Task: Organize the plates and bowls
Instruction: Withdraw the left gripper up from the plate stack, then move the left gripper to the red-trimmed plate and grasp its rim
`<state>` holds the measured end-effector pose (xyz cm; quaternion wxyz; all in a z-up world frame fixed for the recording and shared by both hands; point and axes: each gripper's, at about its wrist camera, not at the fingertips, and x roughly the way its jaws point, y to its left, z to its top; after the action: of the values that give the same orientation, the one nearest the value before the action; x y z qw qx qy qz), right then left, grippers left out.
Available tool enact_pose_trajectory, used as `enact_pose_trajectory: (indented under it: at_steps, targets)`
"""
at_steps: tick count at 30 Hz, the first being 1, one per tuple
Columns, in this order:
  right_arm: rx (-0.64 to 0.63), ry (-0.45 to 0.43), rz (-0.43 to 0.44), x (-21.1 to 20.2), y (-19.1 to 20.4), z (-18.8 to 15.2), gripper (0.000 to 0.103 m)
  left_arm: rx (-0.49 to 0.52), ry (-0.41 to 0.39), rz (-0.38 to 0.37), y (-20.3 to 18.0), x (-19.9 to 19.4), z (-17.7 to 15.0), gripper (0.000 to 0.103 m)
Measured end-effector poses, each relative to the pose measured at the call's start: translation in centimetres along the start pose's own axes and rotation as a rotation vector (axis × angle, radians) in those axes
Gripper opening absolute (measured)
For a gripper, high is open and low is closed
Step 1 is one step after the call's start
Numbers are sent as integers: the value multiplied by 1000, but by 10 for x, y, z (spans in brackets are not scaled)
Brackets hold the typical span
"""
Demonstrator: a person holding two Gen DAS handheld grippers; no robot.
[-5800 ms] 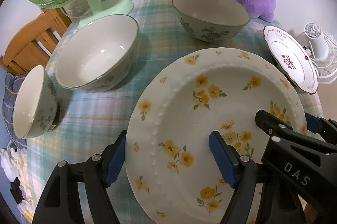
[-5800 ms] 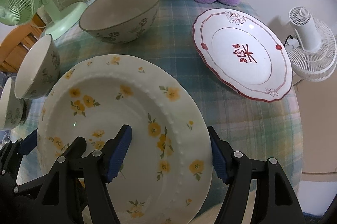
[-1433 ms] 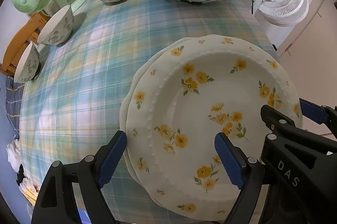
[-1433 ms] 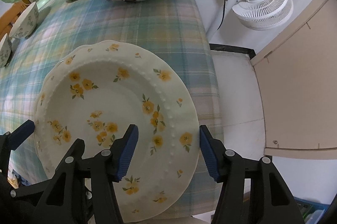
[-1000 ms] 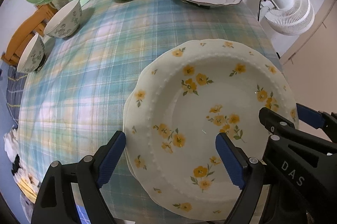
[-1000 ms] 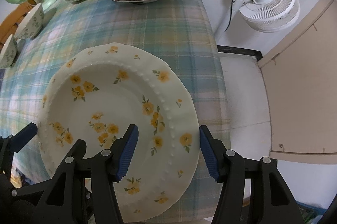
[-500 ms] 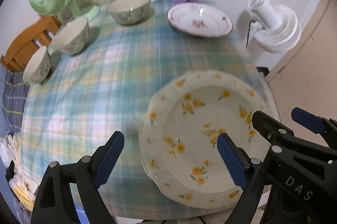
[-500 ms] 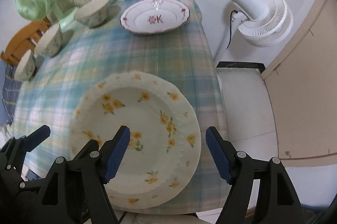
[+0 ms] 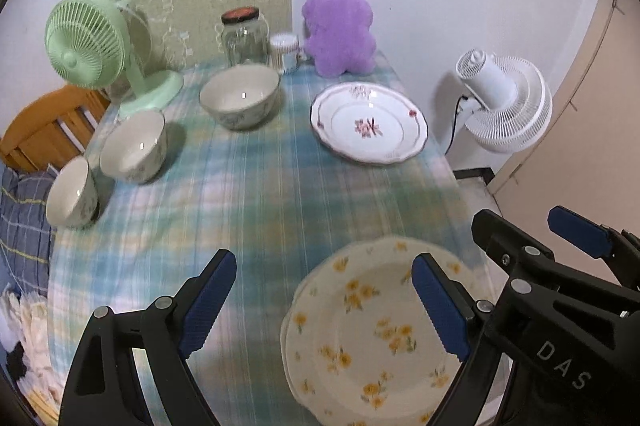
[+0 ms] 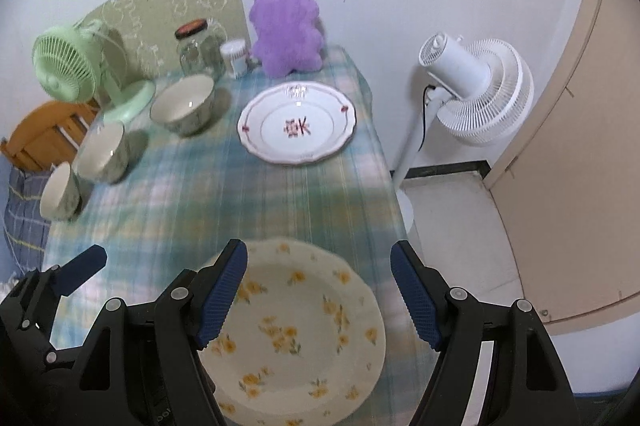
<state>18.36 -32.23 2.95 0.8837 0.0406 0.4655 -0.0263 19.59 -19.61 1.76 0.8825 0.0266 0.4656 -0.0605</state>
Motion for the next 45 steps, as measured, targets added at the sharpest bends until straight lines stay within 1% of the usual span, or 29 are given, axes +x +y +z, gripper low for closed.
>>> enact_pose_trajectory:
  at_steps: [4,10,15,22,27,35,37,40,45]
  targets:
    - [7,-13,3,7,-2,18,77,-11,-15,17,-2,10,19,91]
    - [-13,-17,29,31,-5,51,77,-45,-9,47,-4,32,44,90]
    - [-36,-17,38,56,-8,74,77,-71,-6,65,-7,56,65,90]
    - [-89,-49,35,90,-11,104,77,-86,0,78,-12,93,90,90]
    - [-88,-25,46,121,-16,122,77,-87,4,102,-15,117,104,90]
    - [-83,-10,62,160,-21,147,77,-91,-1,139,-19,153,127,90]
    - [-80,-5,62,170,-22,152,77,-104,16,142,-18,165,131,89]
    - [-62,8,71,187,-26,159,77,-132,43,125,-14,182,136,87]
    - [-39,38,64,214,-29,165,77,-125,59,138,-15,204,142,86]
